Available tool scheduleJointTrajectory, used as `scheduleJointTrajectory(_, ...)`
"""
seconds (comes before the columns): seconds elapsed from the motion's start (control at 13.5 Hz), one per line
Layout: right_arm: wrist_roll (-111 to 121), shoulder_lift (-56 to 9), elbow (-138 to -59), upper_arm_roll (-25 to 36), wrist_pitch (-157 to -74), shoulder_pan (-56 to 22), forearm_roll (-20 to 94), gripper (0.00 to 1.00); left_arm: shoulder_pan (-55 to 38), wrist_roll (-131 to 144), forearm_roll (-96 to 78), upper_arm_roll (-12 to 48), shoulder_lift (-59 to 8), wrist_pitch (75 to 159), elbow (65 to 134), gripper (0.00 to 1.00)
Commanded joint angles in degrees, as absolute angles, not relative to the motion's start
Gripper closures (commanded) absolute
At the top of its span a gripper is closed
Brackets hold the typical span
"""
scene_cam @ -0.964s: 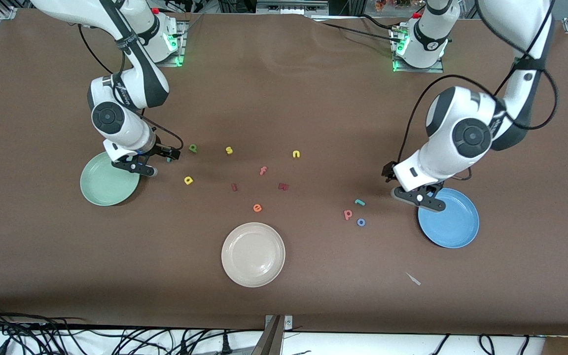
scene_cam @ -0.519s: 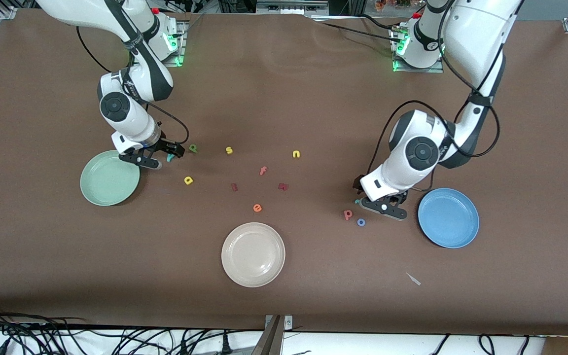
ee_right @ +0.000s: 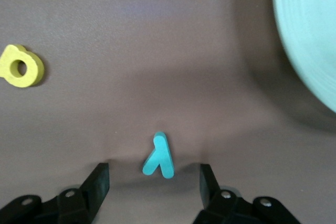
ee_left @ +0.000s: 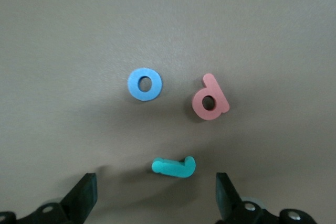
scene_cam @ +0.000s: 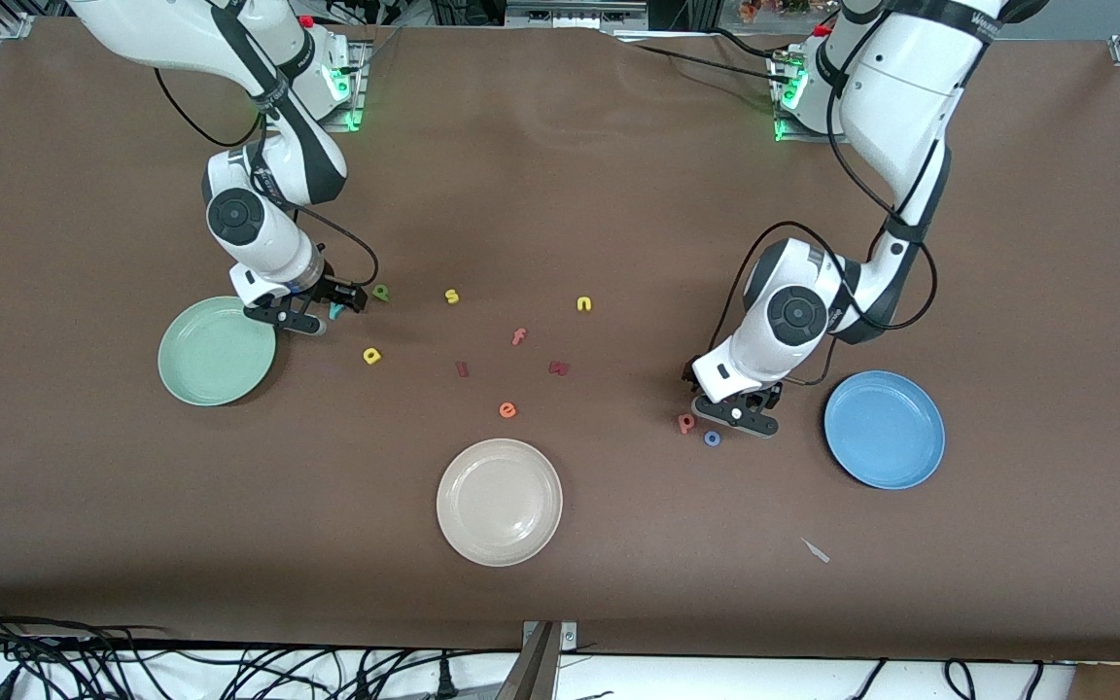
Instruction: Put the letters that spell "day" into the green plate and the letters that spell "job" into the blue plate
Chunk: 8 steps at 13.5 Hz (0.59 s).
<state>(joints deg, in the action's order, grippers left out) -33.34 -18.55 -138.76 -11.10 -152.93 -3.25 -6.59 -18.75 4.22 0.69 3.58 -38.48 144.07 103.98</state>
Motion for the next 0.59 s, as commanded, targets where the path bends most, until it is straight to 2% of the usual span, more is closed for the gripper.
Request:
scheduleJointTrajectory(0.0, -33.14, -18.89, -138.87, -10.81, -154.07, -3.69, -5.71, 0.35, -20.39, 4.31, -0.70, 2.29, -38.41, 144.75, 103.97, 0.01)
scheduleJointTrajectory(0.15, -32.87, -18.90, -138.78, -10.81, -154.07, -3.69, -5.71, 0.39, -21.00, 4.31, -0.70, 1.94, -38.93, 144.76, 103.97, 0.01)
scheduleJointTrajectory(0.22, -32.87, -18.90, -138.69, -10.81, -154.16, -3.60, -5.71, 0.41, -21.09, 4.31, -0.70, 1.41, -39.20, 145.02, 103.89, 0.04)
scheduleJointTrajectory(0.44, -32.70, -18.98, -138.34, -10.81, -154.16, -3.52, -5.71, 0.43, -21.97, 4.22, -0.70, 0.53, -40.16, 146.25, 103.71, 0.35)
scheduleJointTrajectory(0.52, -32.61, -19.33, -138.08, -10.72, -154.16, -3.43, -5.71, 0.43, -22.41, 4.22, -0.70, 0.44, -40.60, 146.25, 103.62, 0.40)
